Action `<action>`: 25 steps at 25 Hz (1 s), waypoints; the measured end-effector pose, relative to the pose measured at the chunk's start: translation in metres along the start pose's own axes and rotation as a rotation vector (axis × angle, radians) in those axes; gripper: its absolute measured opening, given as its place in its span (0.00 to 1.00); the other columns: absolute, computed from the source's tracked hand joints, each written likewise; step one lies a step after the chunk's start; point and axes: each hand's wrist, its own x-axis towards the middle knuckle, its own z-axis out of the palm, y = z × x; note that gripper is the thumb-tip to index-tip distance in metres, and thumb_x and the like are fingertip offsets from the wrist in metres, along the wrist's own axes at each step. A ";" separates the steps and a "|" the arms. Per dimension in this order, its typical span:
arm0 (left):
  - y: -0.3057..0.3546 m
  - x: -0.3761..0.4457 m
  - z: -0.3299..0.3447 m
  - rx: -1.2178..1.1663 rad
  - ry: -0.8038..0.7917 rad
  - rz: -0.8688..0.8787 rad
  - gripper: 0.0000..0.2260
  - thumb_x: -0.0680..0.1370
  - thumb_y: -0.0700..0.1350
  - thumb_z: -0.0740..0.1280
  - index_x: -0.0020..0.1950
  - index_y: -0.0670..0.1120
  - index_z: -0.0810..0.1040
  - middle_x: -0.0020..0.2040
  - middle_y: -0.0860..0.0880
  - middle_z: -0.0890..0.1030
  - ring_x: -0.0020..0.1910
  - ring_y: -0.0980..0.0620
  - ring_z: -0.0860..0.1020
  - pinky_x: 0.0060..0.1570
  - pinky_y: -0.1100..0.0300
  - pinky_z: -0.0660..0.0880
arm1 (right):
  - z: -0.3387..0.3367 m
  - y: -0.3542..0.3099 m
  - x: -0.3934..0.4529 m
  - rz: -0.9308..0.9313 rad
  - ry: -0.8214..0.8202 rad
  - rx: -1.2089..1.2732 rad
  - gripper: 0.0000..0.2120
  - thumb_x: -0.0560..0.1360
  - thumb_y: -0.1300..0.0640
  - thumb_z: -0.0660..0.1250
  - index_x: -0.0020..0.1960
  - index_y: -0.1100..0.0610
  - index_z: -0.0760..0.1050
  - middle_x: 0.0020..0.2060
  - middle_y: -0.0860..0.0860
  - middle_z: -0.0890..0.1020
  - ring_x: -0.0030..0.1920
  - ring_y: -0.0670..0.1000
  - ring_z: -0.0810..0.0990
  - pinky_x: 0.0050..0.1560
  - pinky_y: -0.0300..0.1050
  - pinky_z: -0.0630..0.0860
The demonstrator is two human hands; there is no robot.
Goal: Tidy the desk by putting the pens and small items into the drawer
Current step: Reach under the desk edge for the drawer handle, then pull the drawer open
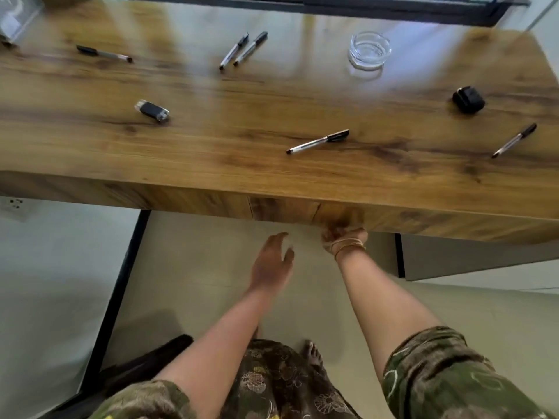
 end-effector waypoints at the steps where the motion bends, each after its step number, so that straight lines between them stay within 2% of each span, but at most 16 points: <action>1: 0.009 0.008 0.005 -0.302 -0.007 -0.226 0.15 0.82 0.46 0.60 0.68 0.47 0.72 0.67 0.44 0.75 0.66 0.44 0.74 0.62 0.53 0.70 | -0.001 -0.011 0.004 -0.003 -0.047 0.057 0.22 0.78 0.43 0.48 0.57 0.50 0.76 0.49 0.53 0.77 0.54 0.54 0.77 0.55 0.49 0.74; 2: 0.017 0.018 0.006 -0.620 -0.024 -0.432 0.16 0.83 0.50 0.57 0.69 0.48 0.70 0.68 0.44 0.74 0.68 0.43 0.73 0.64 0.50 0.68 | -0.001 -0.018 0.006 0.003 -0.077 0.107 0.24 0.77 0.42 0.49 0.65 0.49 0.73 0.57 0.53 0.76 0.62 0.55 0.74 0.63 0.53 0.71; 4: 0.029 0.035 0.006 -1.232 -0.077 -0.690 0.26 0.82 0.60 0.51 0.76 0.48 0.62 0.73 0.43 0.69 0.72 0.41 0.67 0.68 0.45 0.64 | -0.006 -0.021 0.011 0.008 -0.102 0.152 0.28 0.77 0.40 0.48 0.70 0.49 0.69 0.65 0.53 0.74 0.68 0.56 0.71 0.66 0.55 0.69; 5: 0.032 0.041 0.006 -1.471 -0.075 -0.730 0.32 0.80 0.65 0.51 0.79 0.48 0.57 0.76 0.42 0.65 0.74 0.42 0.64 0.70 0.44 0.61 | -0.009 -0.020 0.012 0.016 -0.115 0.172 0.30 0.77 0.38 0.48 0.71 0.51 0.69 0.67 0.54 0.74 0.68 0.57 0.71 0.65 0.54 0.70; 7: 0.040 0.044 0.005 -1.750 -0.045 -0.724 0.39 0.76 0.70 0.53 0.80 0.50 0.51 0.78 0.41 0.60 0.76 0.43 0.60 0.73 0.42 0.56 | -0.015 -0.019 0.014 0.053 -0.127 0.206 0.35 0.75 0.33 0.48 0.72 0.54 0.67 0.69 0.56 0.72 0.69 0.57 0.70 0.65 0.54 0.69; 9: 0.045 0.042 0.010 -1.826 -0.024 -0.705 0.42 0.73 0.73 0.54 0.80 0.52 0.49 0.78 0.40 0.58 0.77 0.43 0.59 0.74 0.41 0.54 | -0.016 -0.022 0.012 0.071 -0.121 0.218 0.37 0.75 0.32 0.48 0.73 0.55 0.66 0.70 0.57 0.71 0.70 0.57 0.70 0.67 0.53 0.68; 11: 0.049 0.036 0.015 -1.819 -0.021 -0.684 0.43 0.72 0.74 0.55 0.80 0.52 0.52 0.77 0.39 0.60 0.76 0.42 0.61 0.74 0.40 0.55 | -0.019 -0.021 0.008 0.076 -0.118 0.193 0.38 0.75 0.31 0.47 0.74 0.54 0.64 0.71 0.56 0.70 0.71 0.56 0.69 0.68 0.53 0.67; 13: 0.053 0.023 0.017 -1.800 -0.026 -0.645 0.43 0.71 0.74 0.57 0.78 0.50 0.59 0.74 0.37 0.65 0.72 0.40 0.67 0.70 0.40 0.62 | -0.033 -0.015 0.003 0.101 -0.116 0.192 0.38 0.74 0.30 0.46 0.75 0.53 0.63 0.72 0.56 0.69 0.71 0.57 0.68 0.67 0.54 0.67; 15: 0.058 0.004 0.018 -1.792 -0.028 -0.599 0.42 0.70 0.74 0.58 0.75 0.48 0.63 0.70 0.36 0.70 0.67 0.37 0.71 0.61 0.41 0.71 | -0.052 -0.009 -0.003 0.134 -0.125 0.208 0.39 0.74 0.30 0.45 0.74 0.53 0.65 0.72 0.57 0.69 0.71 0.57 0.69 0.68 0.55 0.68; 17: 0.063 -0.017 0.019 -1.804 -0.013 -0.577 0.41 0.71 0.74 0.58 0.74 0.47 0.65 0.68 0.36 0.71 0.65 0.35 0.72 0.55 0.42 0.74 | -0.070 -0.003 -0.012 0.168 -0.129 0.215 0.39 0.74 0.30 0.46 0.74 0.54 0.66 0.70 0.57 0.71 0.70 0.58 0.71 0.68 0.56 0.69; 21: 0.063 -0.055 0.023 -1.765 -0.006 -0.569 0.42 0.71 0.75 0.55 0.74 0.46 0.65 0.68 0.38 0.72 0.66 0.34 0.72 0.60 0.40 0.70 | -0.103 0.009 -0.030 0.172 -0.185 0.220 0.38 0.74 0.31 0.47 0.72 0.55 0.68 0.69 0.58 0.73 0.68 0.59 0.72 0.69 0.58 0.68; 25: 0.051 -0.093 0.027 -1.737 -0.024 -0.565 0.44 0.70 0.75 0.55 0.76 0.47 0.61 0.72 0.39 0.68 0.70 0.34 0.66 0.63 0.36 0.63 | -0.140 0.026 -0.043 0.184 -0.210 0.245 0.39 0.72 0.30 0.50 0.71 0.56 0.70 0.66 0.59 0.76 0.66 0.60 0.75 0.68 0.57 0.70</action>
